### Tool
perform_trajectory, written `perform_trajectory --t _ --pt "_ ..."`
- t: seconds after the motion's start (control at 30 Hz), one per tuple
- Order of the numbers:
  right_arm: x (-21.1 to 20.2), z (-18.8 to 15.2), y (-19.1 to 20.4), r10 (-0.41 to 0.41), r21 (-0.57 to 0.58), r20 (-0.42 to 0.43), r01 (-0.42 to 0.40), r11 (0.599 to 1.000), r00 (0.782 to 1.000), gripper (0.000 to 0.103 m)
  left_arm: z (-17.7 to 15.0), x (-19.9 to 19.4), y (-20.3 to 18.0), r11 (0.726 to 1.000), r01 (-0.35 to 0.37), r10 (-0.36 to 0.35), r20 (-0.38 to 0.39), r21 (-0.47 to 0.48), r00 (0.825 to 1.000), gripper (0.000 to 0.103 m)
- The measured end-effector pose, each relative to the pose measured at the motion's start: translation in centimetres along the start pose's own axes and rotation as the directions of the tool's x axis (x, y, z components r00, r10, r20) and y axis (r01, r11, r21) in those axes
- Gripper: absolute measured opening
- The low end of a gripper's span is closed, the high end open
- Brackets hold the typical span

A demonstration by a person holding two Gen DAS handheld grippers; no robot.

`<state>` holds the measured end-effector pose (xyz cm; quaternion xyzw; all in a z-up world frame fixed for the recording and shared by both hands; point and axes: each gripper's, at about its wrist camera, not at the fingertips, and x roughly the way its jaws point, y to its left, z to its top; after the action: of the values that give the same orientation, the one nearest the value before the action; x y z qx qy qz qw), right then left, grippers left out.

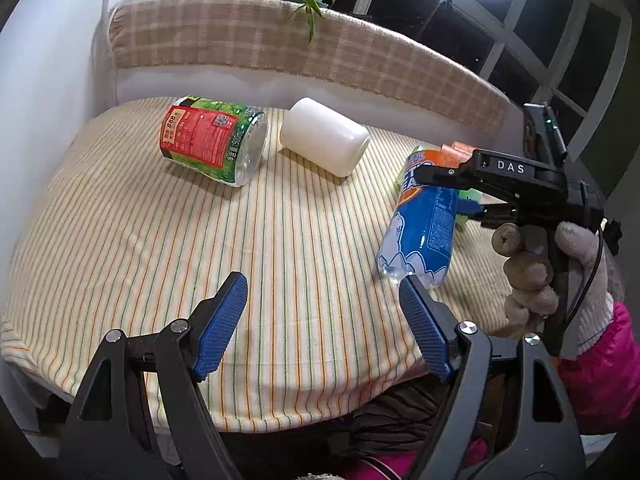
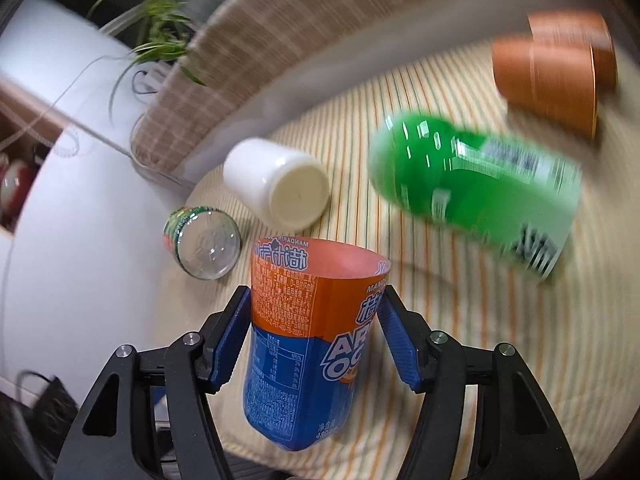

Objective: Flip cup upright
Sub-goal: 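Rotate the held bottle with the right tool until its opening faces up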

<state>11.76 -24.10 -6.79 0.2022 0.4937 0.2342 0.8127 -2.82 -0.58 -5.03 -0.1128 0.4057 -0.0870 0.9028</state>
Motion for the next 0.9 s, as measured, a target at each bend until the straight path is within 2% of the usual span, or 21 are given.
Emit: perform_trajectory --t 0.23,0.33,0.4,0.7,0.9 --pt "-1.7 -0.1 2.8 -0.071 -0.213 0.135 0.099 0.972 0.988 0.063 0.1 -0.2 -0.7 1.0 0.013 -0.014 0.007 0.008 1.0 0.081" --pt "-1.7 -0.2 3.8 -0.1 -0.287 0.188 0.152 0.946 0.977 0.062 0.1 -0.2 -0.7 1.0 0.017 -0.017 0.007 0.005 1.0 0.081" --pt "-1.4 -0.3 4.6 -0.136 -0.347 0.222 0.209 0.914 0.965 0.062 0.1 -0.2 -0.7 1.0 0.014 -0.014 0.008 0.003 1.0 0.081" --pt "-0.7 -0.7 6.4 -0.191 -0.476 0.28 0.309 0.824 0.941 0.061 0.2 -0.2 -0.5 1.0 0.011 -0.011 0.007 -0.004 1.0 0.081" --pt "-0.4 -0.7 6.4 -0.194 -0.49 0.27 0.308 0.816 0.943 0.061 0.3 -0.1 -0.7 1.0 0.006 -0.006 0.008 0.0 1.0 0.081"
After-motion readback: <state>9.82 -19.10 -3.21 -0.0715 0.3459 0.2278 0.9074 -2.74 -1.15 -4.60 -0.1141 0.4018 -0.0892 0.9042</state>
